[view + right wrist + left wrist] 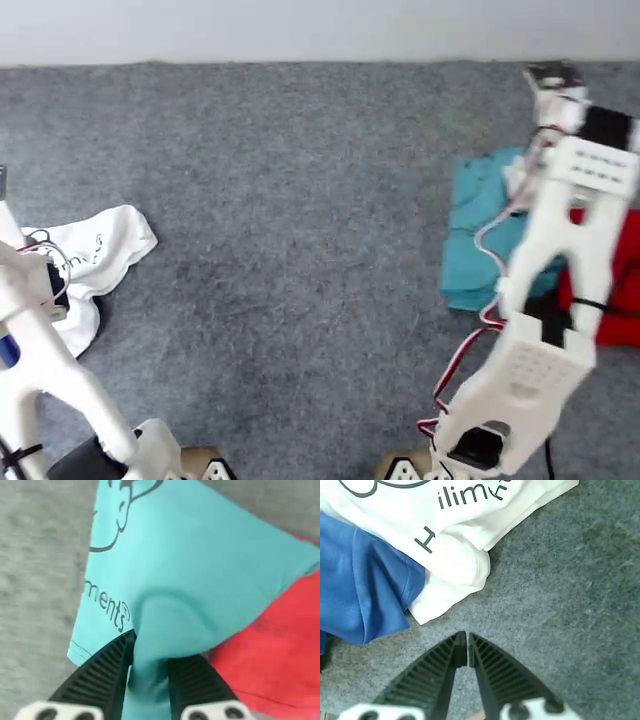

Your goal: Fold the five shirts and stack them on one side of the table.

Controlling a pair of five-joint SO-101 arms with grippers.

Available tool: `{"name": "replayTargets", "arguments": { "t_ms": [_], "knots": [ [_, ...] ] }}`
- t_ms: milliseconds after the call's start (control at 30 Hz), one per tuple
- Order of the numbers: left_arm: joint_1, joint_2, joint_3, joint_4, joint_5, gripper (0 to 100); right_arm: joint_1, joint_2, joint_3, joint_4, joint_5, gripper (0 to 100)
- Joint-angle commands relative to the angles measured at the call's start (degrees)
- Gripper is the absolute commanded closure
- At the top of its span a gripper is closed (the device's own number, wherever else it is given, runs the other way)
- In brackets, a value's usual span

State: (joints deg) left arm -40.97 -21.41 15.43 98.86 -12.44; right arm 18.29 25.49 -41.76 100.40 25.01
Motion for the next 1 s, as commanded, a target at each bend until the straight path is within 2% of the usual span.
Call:
{"name": "replayTargets", "arguments": {
  "t_ms": [0, 200, 633, 767, 833, 967],
  "knots": [
    [0.5, -1.2, -0.4, -0.5, 0.0, 99, 6.3, -5.6, -2.5, 1.8, 7.2, 98.9],
    [0.6, -1.1, -0.4, -0.6, 0.0, 99, 13.6, -6.5, -2.5, -2.3, 14.1, 98.9],
    [0.6, -1.1, -0.3, -0.6, 0.0, 99, 22.0, 2.7, -2.3, -17.9, 20.4, 98.9],
    [0.6, -1.1, -0.3, -0.6, 0.0, 99, 23.8, 8.2, -2.3, -23.3, 24.8, 98.5],
    [0.6, -1.1, -0.3, -0.6, 0.0, 99, 24.7, 10.2, -2.5, -24.8, 27.3, 94.4],
    [0.6, -1.1, -0.3, -0.5, 0.0, 99, 27.3, 10.2, -5.6, -25.8, 25.6, 73.8]
  ]
}}
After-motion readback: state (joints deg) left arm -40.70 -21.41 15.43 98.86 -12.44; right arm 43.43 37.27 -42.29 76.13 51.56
